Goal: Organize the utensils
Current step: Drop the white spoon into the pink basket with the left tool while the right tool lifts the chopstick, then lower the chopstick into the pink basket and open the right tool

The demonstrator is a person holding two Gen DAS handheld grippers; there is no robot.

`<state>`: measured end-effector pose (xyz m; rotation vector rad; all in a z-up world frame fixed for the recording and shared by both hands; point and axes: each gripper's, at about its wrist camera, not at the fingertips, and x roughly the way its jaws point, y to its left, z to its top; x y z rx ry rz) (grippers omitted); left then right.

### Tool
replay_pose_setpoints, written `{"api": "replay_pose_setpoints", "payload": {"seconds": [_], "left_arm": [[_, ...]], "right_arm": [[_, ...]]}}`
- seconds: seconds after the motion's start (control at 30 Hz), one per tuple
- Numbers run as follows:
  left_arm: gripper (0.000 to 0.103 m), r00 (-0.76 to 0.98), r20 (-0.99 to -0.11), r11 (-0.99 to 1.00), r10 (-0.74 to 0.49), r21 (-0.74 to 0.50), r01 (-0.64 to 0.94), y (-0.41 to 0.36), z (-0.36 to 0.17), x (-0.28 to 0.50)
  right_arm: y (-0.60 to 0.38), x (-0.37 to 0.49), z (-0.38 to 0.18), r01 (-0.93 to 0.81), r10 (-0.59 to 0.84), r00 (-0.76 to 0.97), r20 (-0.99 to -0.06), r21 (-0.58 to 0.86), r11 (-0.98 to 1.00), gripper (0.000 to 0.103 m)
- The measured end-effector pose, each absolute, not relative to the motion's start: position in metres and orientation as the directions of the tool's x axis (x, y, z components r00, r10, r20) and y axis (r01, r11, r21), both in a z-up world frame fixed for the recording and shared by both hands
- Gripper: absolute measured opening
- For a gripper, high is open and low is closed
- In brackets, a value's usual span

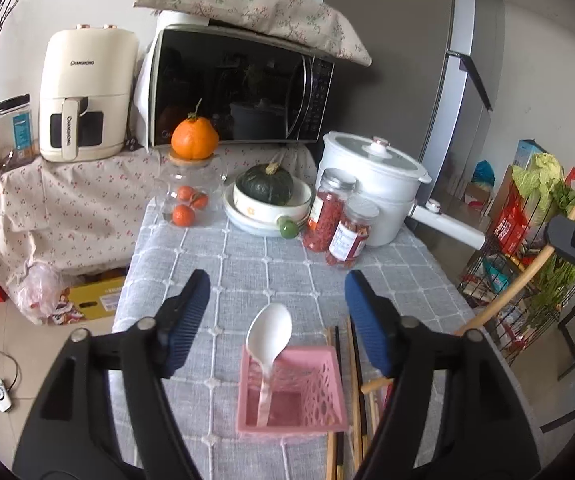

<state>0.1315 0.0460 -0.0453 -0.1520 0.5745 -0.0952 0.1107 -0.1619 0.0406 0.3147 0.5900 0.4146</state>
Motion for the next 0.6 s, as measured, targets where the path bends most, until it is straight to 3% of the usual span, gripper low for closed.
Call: {"api": "replay_pose_setpoints", "payload": {"seconds": [0.23,0.4,0.6], "left_arm": [[0.096,0.698,-0.715,0.991,-0.041,-0.12,-0.065,0.068,-0.056,0.118],[0.102,0.673,-0.739,0.987,-0.041,-0.136,-0.09,0.084,-0.063,0.108],[0.102,0.674,-0.739,0.989,-0.014,-0.109,-0.1,0.095,-0.067,0.1]], "right_arm": [[-0.148,0.118,0.038,-0.306,0.499,0.736,-0.457,0.433,0.848,0.007],[-0.139,0.126,0.028,-0.296,0.495,0.735,-0.464,0.436,0.85,0.007],[-0.12,0.133,0.017,-0.287,0.445,0.729,-0.52,0.358,0.888,0.007]]}}
